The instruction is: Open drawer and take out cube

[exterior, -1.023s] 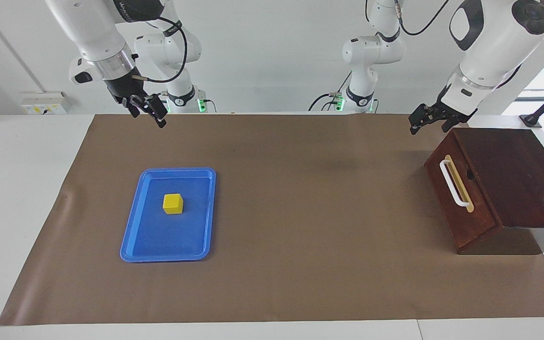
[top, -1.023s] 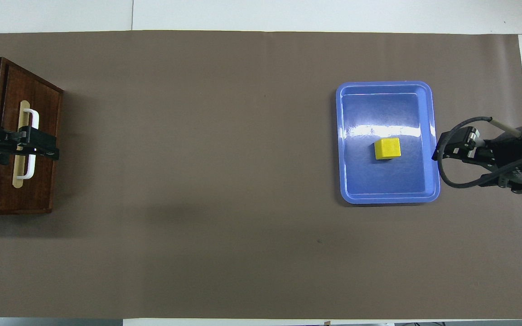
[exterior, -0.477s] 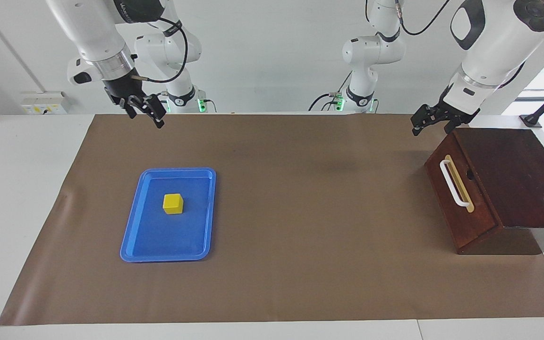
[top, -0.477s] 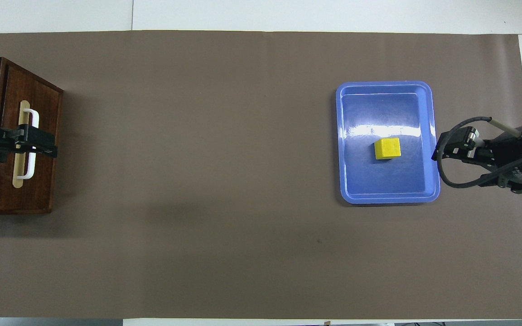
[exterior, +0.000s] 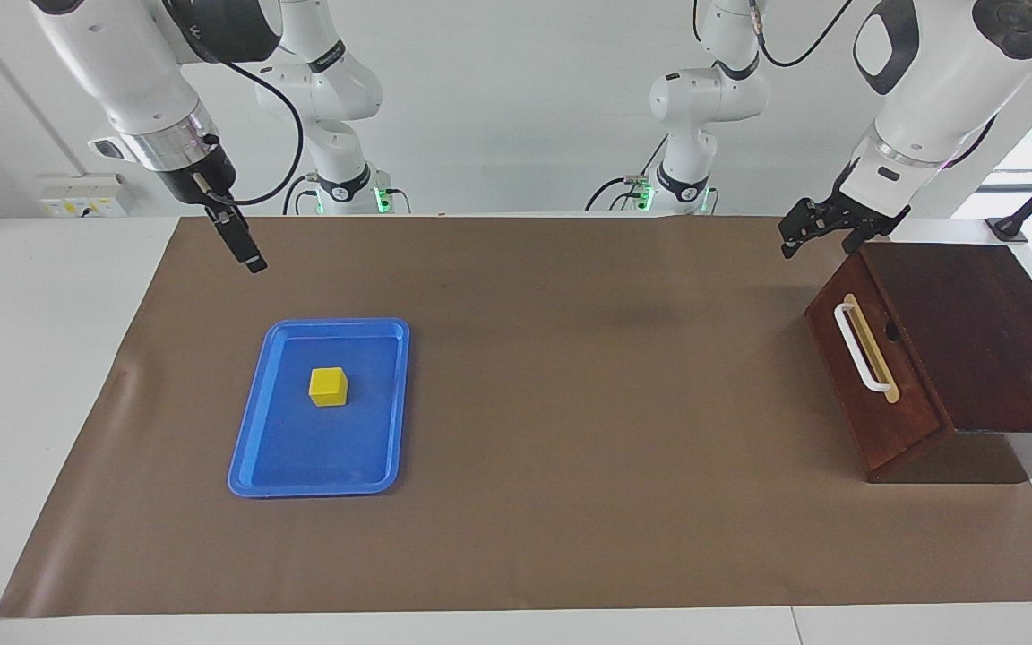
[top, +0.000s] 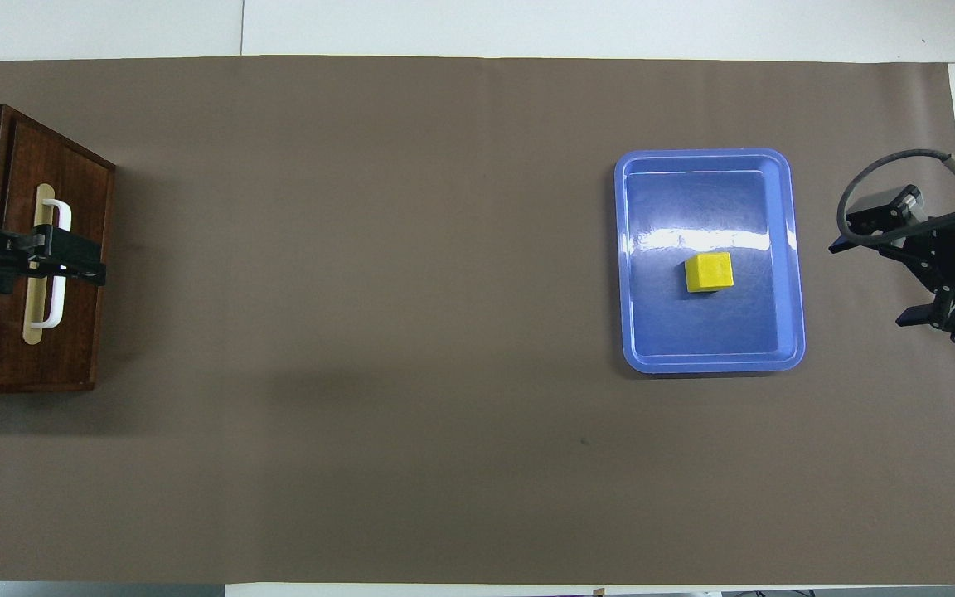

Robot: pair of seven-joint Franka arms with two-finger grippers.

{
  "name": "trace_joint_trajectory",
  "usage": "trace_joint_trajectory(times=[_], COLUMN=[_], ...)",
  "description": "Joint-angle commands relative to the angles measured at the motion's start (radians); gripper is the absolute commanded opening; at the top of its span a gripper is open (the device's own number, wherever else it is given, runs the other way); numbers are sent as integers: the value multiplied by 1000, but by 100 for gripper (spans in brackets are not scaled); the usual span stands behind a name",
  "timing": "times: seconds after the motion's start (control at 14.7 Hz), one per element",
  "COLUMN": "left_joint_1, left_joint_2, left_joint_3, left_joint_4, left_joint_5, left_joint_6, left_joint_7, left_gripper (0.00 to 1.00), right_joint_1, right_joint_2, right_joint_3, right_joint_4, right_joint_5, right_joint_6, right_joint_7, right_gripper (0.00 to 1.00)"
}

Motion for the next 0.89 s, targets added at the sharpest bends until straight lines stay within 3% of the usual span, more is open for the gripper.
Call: trace_joint_trajectory(times=[0.0,0.41,0.82], left_joint_1=[2,3,3], left_joint_2=[1,-1,-1], left_joint_3=[-1,-1,-1], left_joint_4=[7,6,4], left_joint_5=[14,14,14], left_joint_6=[8,13,13], left_joint_7=[11,8,2], left_gripper=[100,100,100], right_joint_1=[-11,1,5], right_joint_2=[4,7,32], right_joint_3=[3,13,34], right_joint_4=[9,13,30], right_joint_5=[40,-62,-93], right_joint_6=[5,-3,32], right_joint_7=[35,-482,-873], right_gripper=[100,100,100])
